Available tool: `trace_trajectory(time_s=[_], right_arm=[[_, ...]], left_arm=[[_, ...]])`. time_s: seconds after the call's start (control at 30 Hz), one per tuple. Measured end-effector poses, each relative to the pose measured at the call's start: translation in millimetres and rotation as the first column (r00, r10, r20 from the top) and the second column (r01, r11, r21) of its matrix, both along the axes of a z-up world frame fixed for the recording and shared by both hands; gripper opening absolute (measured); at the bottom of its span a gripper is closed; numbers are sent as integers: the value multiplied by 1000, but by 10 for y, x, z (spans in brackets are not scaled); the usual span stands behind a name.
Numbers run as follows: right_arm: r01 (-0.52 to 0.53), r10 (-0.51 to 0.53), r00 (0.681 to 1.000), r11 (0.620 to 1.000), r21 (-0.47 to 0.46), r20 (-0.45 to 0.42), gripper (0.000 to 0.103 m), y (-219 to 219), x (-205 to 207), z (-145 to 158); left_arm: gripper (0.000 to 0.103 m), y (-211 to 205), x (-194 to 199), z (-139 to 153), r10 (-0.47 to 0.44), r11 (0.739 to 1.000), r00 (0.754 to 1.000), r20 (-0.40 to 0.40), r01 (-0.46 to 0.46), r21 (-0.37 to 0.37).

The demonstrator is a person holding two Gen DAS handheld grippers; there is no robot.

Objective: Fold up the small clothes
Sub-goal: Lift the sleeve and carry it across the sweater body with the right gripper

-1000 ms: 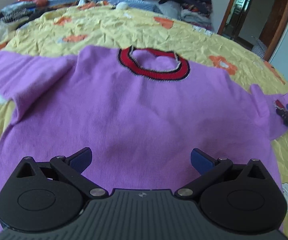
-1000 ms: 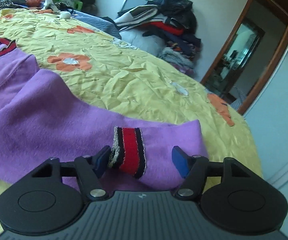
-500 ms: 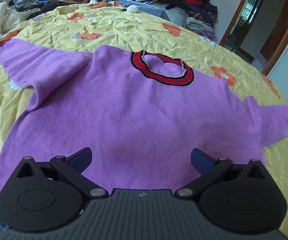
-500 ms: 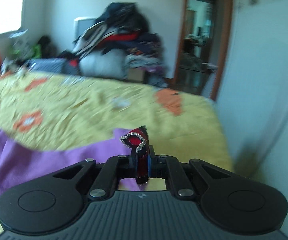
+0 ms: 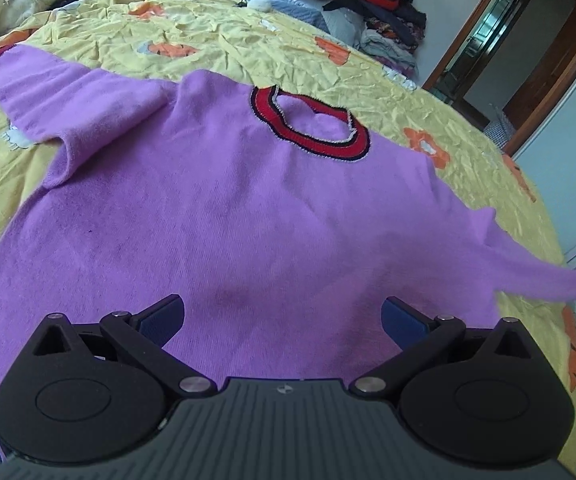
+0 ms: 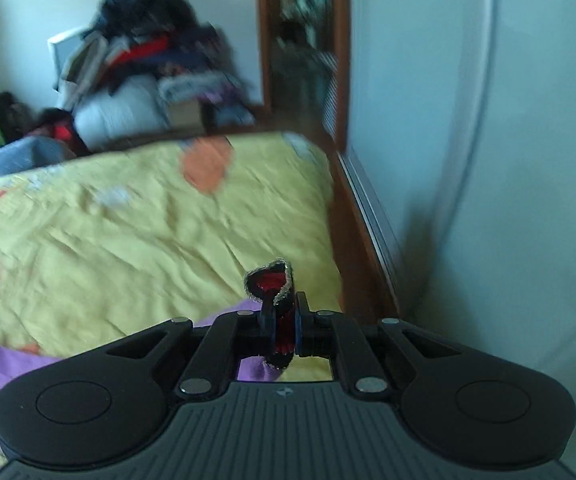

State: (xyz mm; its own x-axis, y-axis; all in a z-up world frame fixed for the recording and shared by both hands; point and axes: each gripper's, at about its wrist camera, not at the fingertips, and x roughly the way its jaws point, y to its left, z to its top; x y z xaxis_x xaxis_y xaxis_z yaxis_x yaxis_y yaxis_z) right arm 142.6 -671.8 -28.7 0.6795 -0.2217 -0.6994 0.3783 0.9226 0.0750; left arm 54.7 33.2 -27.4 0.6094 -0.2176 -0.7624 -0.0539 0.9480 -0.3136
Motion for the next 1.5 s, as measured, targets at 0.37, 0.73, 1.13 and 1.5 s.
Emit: trace_trajectory(time_s=[0.37, 0.73, 1.13, 1.5], right_arm=[[175, -173, 984, 981, 77, -42, 2, -97, -967, -407], [69, -234, 950, 800, 596, 205, 91, 61, -1504, -301], [115, -434, 884, 560, 820, 172, 50, -304, -1480, -1122], [181, -475, 847, 679, 712, 239, 3, -296, -1466, -934]], left_arm=[[103, 218, -90, -105, 11, 999, 999, -48, -9, 36], [103, 396, -242, -79, 9, 1000, 1000, -15, -9, -26], [103, 236, 32, -121, -12, 1000, 999, -33, 12, 0], [103, 309, 87, -147, -21, 999, 998, -61, 18, -44]])
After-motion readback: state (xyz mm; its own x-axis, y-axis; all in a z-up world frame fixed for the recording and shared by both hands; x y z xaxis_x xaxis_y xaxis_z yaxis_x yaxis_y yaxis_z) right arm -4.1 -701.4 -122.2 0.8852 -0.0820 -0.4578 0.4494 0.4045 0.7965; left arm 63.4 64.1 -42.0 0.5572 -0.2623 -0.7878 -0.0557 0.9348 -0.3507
